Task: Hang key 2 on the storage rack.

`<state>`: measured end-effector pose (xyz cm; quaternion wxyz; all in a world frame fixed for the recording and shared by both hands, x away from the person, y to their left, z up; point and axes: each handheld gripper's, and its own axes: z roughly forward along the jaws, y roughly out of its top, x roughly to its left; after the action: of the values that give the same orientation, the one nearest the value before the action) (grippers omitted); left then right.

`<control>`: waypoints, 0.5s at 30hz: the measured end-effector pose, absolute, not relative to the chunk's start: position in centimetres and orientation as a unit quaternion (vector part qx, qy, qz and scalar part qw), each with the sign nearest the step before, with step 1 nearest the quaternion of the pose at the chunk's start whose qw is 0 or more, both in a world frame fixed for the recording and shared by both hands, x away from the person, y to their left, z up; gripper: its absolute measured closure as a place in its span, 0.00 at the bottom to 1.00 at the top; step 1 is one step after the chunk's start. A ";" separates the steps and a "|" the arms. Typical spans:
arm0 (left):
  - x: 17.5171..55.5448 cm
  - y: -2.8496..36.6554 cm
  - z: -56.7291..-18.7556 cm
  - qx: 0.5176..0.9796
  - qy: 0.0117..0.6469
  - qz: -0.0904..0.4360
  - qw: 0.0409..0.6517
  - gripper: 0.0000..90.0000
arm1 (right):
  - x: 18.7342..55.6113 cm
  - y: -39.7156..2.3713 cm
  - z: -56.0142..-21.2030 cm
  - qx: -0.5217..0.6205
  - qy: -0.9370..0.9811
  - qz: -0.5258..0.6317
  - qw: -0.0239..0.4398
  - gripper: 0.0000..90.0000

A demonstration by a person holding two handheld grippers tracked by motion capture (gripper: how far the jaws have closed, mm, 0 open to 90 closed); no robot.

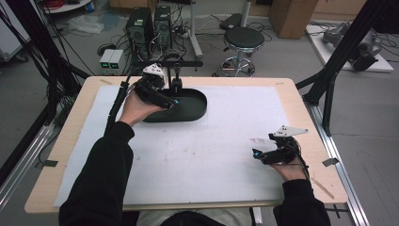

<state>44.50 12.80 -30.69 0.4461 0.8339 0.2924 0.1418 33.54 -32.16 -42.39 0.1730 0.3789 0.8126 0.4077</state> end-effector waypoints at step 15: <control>41.7 13.8 -33.1 0.845 0.290 0.125 0.431 0.02 | 33.5 -32.1 -42.4 0.378 0.813 0.408 0.172 0.02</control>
<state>41.70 13.82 -33.13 0.4315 0.8450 0.2902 0.1249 33.48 -32.07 -42.35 0.1720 0.3781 0.8130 0.4080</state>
